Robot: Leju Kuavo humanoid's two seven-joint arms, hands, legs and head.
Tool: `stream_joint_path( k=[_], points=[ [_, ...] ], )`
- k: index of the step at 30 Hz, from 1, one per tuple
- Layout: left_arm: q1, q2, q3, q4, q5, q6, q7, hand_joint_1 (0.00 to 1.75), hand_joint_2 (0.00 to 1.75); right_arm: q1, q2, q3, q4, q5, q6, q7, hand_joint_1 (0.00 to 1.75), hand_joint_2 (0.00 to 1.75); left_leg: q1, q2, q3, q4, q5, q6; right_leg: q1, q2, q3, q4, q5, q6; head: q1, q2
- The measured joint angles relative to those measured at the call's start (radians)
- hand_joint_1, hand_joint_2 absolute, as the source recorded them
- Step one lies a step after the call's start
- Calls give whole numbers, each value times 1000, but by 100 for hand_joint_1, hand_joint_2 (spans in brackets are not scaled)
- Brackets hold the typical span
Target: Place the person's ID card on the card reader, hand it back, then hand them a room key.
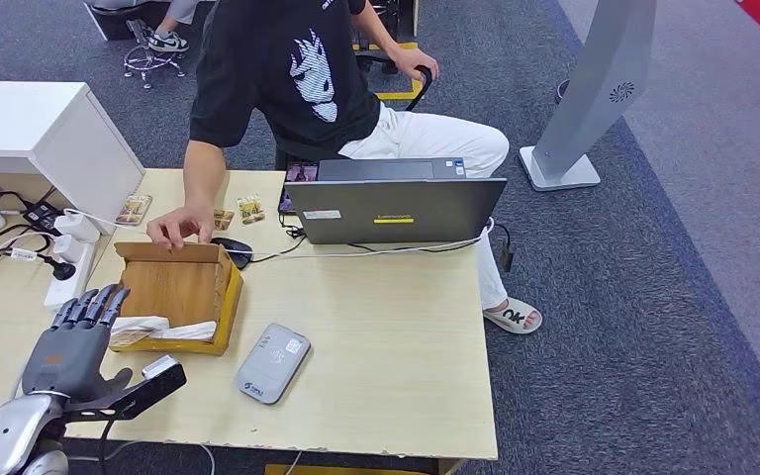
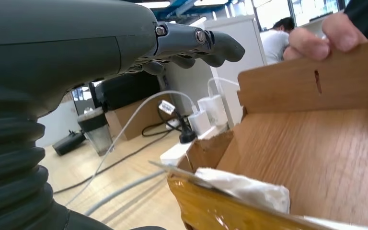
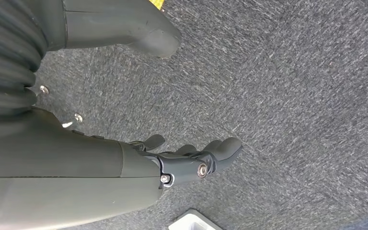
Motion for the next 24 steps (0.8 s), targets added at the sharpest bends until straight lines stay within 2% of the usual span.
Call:
stream_joint_path(
  k=[17,24],
  points=[
    [28,25,-1,8,49,-37,-5,0,175,-2,0,4,0,1,0,1,0,175,0,0,0,0,0,0,0,0,0,0,0,0,0,0],
    [30,24,-1,24,-10,-30,42,2,175,-2,0,15,1,5,0,2,0,175,0,0,0,0,0,0,0,0,0,0,0,0,0,0]
  ],
)
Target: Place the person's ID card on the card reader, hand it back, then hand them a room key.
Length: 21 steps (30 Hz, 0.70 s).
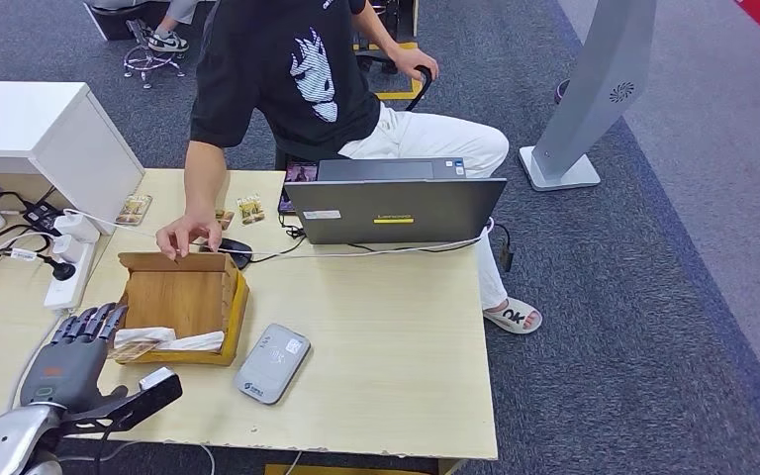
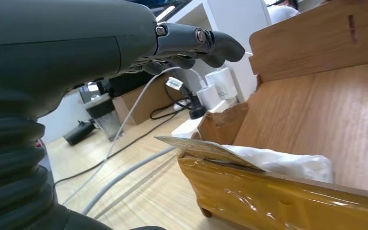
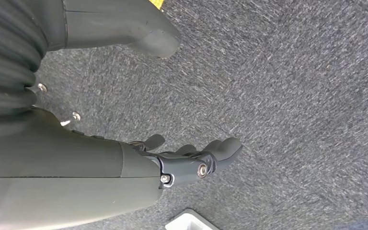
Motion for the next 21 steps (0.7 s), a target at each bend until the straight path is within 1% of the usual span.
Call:
stream_joint_path(
  k=[1,2,3,4,5,6,7,8,9,11,21],
  points=[
    [-1,-1,0,5,-15,6,6,7,175,0,0,2,0,0,0,0,0,175,0,0,0,0,0,0,0,0,0,0,0,0,0,0],
    [-2,-4,0,11,-28,13,10,18,175,-1,0,4,0,2,1,1,0,175,0,0,0,0,0,0,0,0,0,0,0,0,0,0],
    [-4,-7,0,17,-39,20,12,38,175,-1,0,7,0,3,1,2,0,175,0,0,0,0,0,0,0,0,0,0,0,0,0,0],
    [-6,-12,0,24,-48,27,10,61,175,-2,0,9,0,5,1,2,0,175,0,0,0,0,0,0,0,0,0,0,0,0,0,0],
    [-9,-17,0,30,-56,34,7,93,175,-3,0,11,0,7,2,2,0,175,0,0,0,0,0,0,0,0,0,0,0,0,0,0],
    [-11,-24,0,35,-63,41,2,120,175,-3,0,12,0,8,2,3,0,175,0,0,0,0,0,0,0,0,0,0,0,0,0,0],
    [-14,-31,0,39,-70,47,-3,142,175,-4,0,13,0,9,2,3,0,175,0,0,0,0,0,0,0,0,0,0,0,0,0,0],
    [-17,-37,0,44,-75,53,-8,160,175,-5,0,14,0,10,2,3,0,175,0,0,0,0,0,0,0,0,0,0,0,0,0,0],
    [-20,-44,0,48,-80,57,-12,167,175,-5,0,14,0,10,2,3,0,175,0,0,0,0,0,0,0,0,0,0,0,0,0,0],
    [-25,-55,0,57,-87,65,-19,174,175,-6,0,17,0,12,4,3,0,175,0,0,0,0,0,0,0,0,0,0,0,0,0,0],
    [-53,-106,0,96,-120,108,-62,175,175,-9,0,32,1,19,6,7,0,175,0,0,0,0,0,0,0,0,0,0,0,0,0,0]
  ],
)
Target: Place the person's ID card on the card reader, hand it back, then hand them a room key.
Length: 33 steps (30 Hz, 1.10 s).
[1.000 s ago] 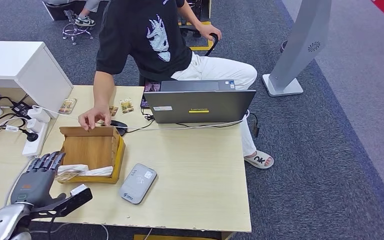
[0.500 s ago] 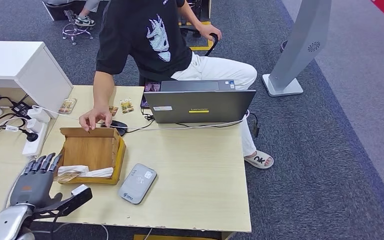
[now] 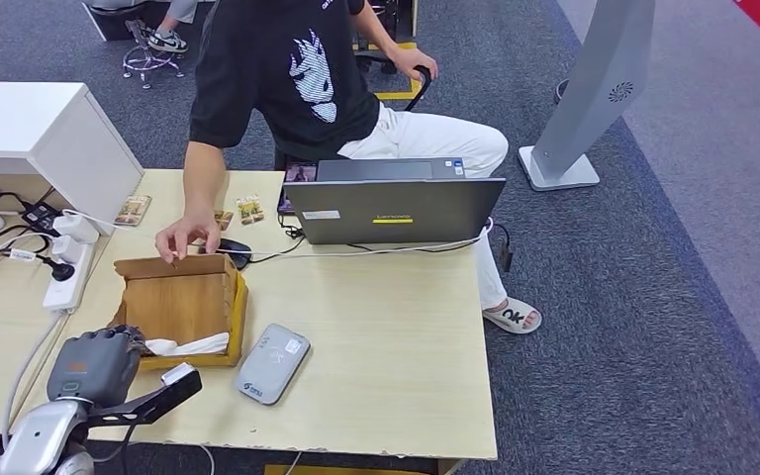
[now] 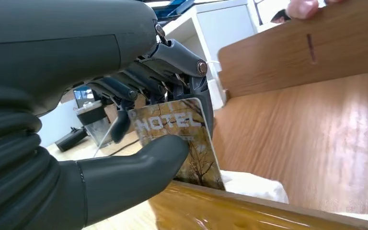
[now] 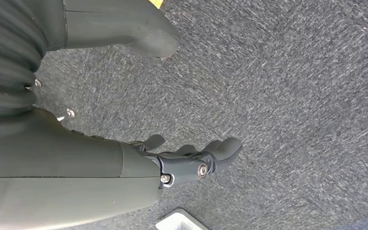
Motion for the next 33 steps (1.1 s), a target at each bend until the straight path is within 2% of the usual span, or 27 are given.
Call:
stream_joint_path(
  k=[9,22,33],
  points=[
    [-11,-34,0,20,-24,22,-21,175,175,-1,-2,5,0,2,3,-4,0,175,0,0,0,0,0,0,0,0,0,0,0,0,0,0],
    [-21,-59,5,24,-87,50,-17,175,175,-2,-3,6,0,2,4,-5,0,175,0,0,0,0,0,0,0,0,0,0,0,0,0,0],
    [-99,-111,54,-19,-176,133,4,175,175,-6,-4,18,-1,6,16,-11,0,175,0,0,0,0,0,0,0,0,0,0,0,0,0,0]
  ],
)
